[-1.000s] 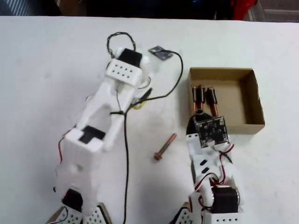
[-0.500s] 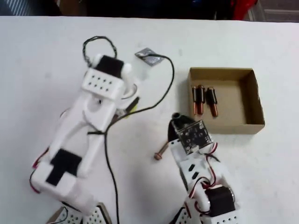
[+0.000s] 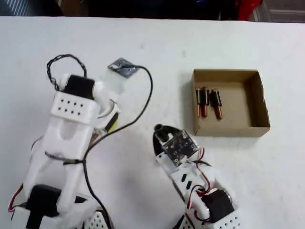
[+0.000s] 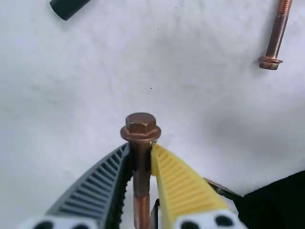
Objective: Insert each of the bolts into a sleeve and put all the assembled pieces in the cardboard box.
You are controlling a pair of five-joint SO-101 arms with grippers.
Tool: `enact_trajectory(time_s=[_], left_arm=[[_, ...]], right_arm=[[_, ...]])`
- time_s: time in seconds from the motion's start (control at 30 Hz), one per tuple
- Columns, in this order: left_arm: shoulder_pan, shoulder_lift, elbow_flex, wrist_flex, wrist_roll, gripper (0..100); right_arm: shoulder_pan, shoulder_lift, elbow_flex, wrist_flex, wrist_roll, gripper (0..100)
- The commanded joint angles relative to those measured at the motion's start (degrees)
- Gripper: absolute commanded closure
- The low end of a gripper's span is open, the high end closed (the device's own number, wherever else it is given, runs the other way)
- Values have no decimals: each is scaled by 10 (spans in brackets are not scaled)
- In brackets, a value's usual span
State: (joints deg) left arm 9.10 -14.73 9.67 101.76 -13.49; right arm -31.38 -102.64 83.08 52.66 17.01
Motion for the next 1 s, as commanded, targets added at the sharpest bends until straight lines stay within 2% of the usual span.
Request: enact_trajectory(time_s=[0.0,0.2,0.37,0.53,0.7,0.97], left_arm=[[-4,-54,6,1,-3,977],[-6,-101,9,1,20,978],[0,-127,7,-4,44,978],[0,-131,11,-41,45,978],[0,-131,9,-70,45,978],[0,-131,6,-93,45,978]], right_arm=[[-22,-5,41,-87,-5,981],[-23,-5,115,-195,-5,981],[-24,-5,117,-211,-9,981],[-24,-5,119,-240,-78,981],[-25,-5,120,-269,-83,981],[-76,-4,138,-321,-83,981]])
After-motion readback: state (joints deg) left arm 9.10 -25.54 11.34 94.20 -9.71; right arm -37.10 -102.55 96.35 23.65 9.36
